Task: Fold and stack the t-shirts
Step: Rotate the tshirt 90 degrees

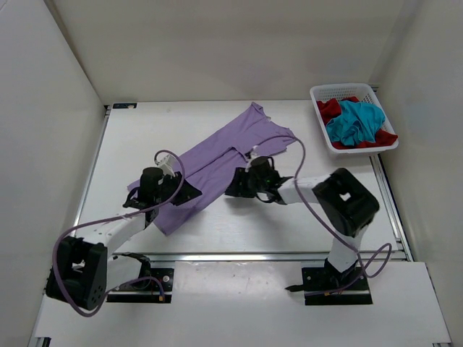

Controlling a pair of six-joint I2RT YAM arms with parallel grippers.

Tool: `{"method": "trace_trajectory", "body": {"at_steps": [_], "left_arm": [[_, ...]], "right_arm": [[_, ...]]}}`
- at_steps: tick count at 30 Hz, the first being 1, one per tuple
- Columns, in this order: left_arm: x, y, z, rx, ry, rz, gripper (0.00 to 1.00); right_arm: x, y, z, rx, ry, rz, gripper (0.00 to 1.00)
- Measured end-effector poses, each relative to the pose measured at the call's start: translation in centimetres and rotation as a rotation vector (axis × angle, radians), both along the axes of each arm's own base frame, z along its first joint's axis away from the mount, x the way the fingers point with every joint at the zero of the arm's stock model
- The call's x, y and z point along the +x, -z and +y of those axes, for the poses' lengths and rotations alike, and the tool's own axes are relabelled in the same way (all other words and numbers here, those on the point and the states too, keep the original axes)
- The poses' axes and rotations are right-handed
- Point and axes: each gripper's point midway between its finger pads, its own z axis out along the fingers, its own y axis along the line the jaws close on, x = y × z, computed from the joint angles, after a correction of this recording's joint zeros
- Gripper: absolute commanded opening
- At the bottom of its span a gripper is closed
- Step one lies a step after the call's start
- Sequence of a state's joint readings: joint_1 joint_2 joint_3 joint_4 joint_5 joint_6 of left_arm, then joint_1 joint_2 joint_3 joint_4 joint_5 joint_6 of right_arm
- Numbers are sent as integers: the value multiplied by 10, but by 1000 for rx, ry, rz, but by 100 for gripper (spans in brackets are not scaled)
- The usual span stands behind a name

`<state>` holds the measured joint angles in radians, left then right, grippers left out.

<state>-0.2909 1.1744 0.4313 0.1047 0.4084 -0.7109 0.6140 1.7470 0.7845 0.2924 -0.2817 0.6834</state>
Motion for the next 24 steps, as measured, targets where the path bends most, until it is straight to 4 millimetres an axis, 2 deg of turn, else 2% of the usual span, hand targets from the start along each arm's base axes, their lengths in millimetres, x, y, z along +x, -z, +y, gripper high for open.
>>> {"method": "trace_trajectory", "body": {"at_steps": [3,5,6,7,10,13,16,19,21,23,24], "left_arm": [[7,-14,7,-13,-27,-44,26],[11,-18,12,-16,-44,-57,26],[12,-19,14,-17,-51,-58,26],[13,-19,16,-17,-56,-60,26],[14,-21,18,-20,-62,-62,27],[14,-21,19,-20,-65,-62,25],[14,-21,19,-21,-65,-61,27],[14,-18,19,-19,-63,-51,27],[13,-15,17,-15,-57,-42,26],[11,-11,13,-13,-44,-34,27],[10,-9,11,-9,-37,-27,26]], "right_arm": [[0,2,51,33,-81,-3,42],[2,2,75,49,-109,-9,41],[4,2,82,55,-114,-11,37],[5,2,85,60,-113,-11,28],[8,8,80,59,-95,12,12],[13,14,67,59,-67,42,0],[19,14,52,64,-40,47,0],[15,14,14,37,8,50,0],[8,15,-23,11,55,64,5],[5,14,-58,-5,119,84,28],[7,11,-75,-5,156,83,31]]}}
